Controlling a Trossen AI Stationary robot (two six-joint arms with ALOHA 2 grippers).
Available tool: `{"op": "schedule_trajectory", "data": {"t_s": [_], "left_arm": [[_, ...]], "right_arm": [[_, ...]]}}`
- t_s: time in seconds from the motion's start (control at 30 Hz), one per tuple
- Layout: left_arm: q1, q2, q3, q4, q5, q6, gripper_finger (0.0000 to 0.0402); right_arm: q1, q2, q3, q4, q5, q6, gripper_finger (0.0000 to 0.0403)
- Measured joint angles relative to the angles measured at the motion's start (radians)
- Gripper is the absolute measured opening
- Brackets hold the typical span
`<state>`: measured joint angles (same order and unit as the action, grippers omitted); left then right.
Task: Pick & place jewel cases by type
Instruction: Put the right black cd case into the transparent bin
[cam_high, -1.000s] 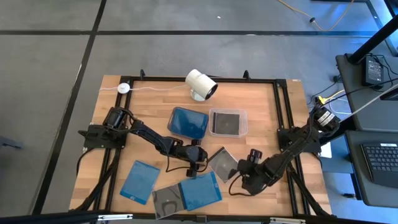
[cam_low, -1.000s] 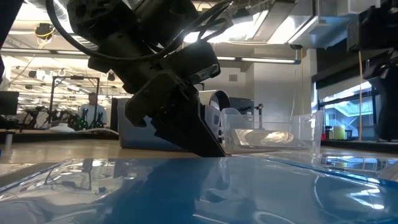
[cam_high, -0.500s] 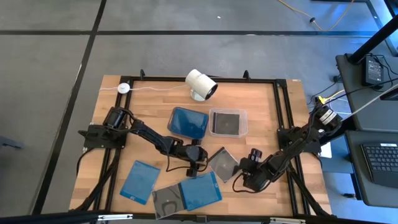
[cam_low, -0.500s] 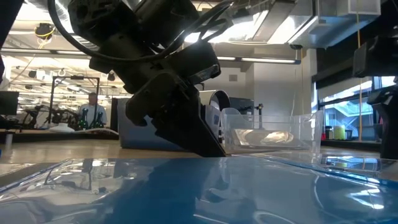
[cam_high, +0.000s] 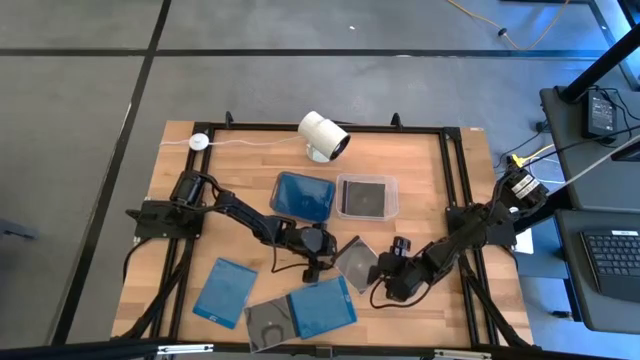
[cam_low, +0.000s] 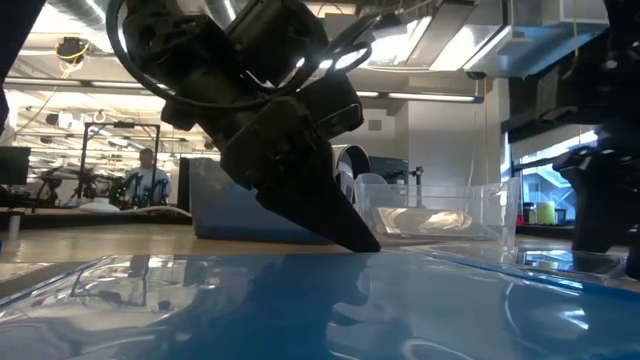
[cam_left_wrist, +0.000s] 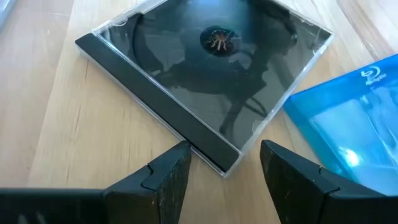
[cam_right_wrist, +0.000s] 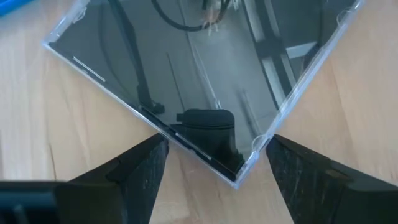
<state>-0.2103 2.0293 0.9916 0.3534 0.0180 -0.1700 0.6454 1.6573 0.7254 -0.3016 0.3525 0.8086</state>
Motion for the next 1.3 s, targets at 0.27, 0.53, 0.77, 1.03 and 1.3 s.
{"op": "schedule_trajectory", "data": {"t_s": [0.27,0.53,0.77,1.03,1.3], "left_arm": [[-0.003,0.014,-0.002,0.042,-0.009,0.073,0.0194],[-0.003,0.014,-0.003,0.057,-0.007,0.11,0.0194],[-0.003,0.015,0.001,0.06,-0.003,0.151,0.0194],[-0.003,-0.014,0.004,0.043,-0.003,0.209,0.0194],[-0.003,-0.015,0.004,0.042,-0.003,0.218,0.0194]], "right_arm": [[-0.009,0.0,0.0,0.0,-0.007,-0.011,0.0281],[-0.01,0.0,0.0,0.0,-0.005,-0.01,0.0281],[-0.01,0.001,0.001,0.0,-0.002,-0.01,0.0281],[-0.01,0.002,0.001,-0.001,0.0,-0.007,0.0281],[-0.01,0.002,0.001,-0.001,0.001,-0.007,0.0281]]}}
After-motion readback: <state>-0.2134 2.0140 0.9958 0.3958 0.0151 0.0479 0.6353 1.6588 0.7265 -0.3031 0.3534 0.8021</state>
